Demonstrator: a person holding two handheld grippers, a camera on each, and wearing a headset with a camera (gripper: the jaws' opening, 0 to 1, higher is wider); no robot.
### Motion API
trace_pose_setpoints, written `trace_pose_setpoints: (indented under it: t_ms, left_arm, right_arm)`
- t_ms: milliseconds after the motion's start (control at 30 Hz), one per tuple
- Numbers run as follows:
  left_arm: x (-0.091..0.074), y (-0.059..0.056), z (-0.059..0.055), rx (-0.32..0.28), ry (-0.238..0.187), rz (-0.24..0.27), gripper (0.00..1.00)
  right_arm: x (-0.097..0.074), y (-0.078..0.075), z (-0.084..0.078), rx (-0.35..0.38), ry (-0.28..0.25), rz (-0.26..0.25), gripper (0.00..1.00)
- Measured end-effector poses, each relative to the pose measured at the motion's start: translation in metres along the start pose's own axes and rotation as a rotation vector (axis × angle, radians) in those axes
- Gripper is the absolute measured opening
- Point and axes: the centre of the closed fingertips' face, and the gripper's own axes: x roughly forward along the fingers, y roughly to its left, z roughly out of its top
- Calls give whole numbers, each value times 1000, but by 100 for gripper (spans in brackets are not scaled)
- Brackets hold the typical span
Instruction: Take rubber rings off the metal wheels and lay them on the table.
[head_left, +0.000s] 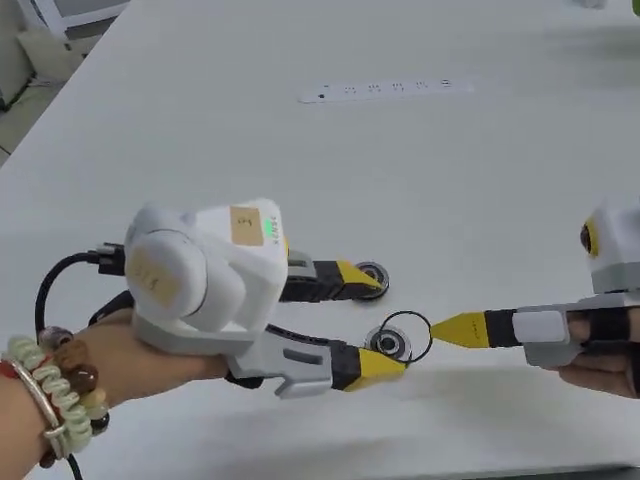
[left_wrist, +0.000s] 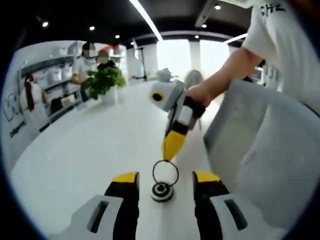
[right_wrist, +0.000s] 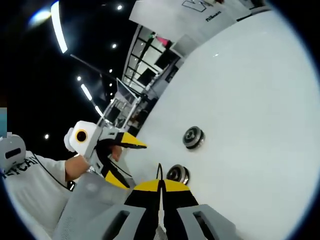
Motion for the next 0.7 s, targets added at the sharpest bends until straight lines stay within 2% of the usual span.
trace_pose_setpoints:
  t_ms: [133, 367, 567, 633, 700]
  left_arm:
    - [-15, -1, 3, -2, -4, 10, 52]
    - [-43, -1, -1, 0, 18, 51, 66]
    - [-71, 1, -9, -39, 29, 118, 72]
    - [-82, 2, -11, -55, 10, 153, 74]
    - [-90, 0, -17, -66, 12, 172, 74]
  right_arm:
    - [-7, 9, 2, -10, -5, -22, 0]
    - [-14, 27, -2, -47, 17, -50, 0]
    - [-20, 45, -2, -75, 10, -63, 0]
    - [-21, 50, -3, -83, 15, -64, 0]
    - [-21, 54, -4, -87, 19, -66, 0]
